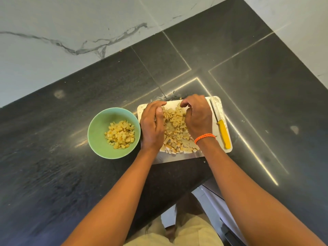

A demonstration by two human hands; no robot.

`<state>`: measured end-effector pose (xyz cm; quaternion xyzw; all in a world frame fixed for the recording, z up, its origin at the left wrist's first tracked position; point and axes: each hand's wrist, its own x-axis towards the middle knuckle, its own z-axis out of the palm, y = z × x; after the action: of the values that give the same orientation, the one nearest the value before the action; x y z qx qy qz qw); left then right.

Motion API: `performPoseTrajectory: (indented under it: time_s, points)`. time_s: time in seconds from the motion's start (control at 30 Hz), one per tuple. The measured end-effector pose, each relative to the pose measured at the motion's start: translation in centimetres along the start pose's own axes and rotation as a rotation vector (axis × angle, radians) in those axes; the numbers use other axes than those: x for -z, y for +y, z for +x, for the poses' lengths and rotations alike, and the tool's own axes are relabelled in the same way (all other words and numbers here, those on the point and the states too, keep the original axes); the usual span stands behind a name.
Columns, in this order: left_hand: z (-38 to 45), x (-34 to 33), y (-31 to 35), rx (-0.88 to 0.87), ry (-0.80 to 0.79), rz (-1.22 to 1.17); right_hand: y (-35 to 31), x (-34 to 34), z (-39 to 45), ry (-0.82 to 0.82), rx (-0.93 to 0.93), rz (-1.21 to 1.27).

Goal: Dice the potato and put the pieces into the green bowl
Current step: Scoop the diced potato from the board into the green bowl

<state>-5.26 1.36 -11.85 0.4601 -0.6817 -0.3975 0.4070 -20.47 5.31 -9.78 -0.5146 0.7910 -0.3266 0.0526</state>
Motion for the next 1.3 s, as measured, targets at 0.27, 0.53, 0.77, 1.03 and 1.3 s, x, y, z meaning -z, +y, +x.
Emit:
performPoseTrajectory:
  time_s: [0.27,0.53,0.77,1.03,1.3]
  points:
    - [-0.5,-0.1,-0.9,0.123,-0.018,-0.078,0.6,-1.5,0.9,-0.215,0.018,-0.042]
    - [-0.4,0.1,-0.8,0.092,-0.015,-0.106,-1.8,-2.6,-0.1,-0.283,0.174,-0.021]
    - [-0.3,0.1,-0.9,0.130,0.026,-0.115,-3.1,-3.2,-1.3,-0.327,0.363,-0.269]
    - [-0.4,0.0,-1.0,0.082,-0.104,-0.006,0.3,1.2,-2.9,-0.194,0.265,-0.192]
    - [-1.4,-2.0,0.3,0.119,-0.138,0.001,2.2,0.6,-5.4,0.113,-0.339,0.220]
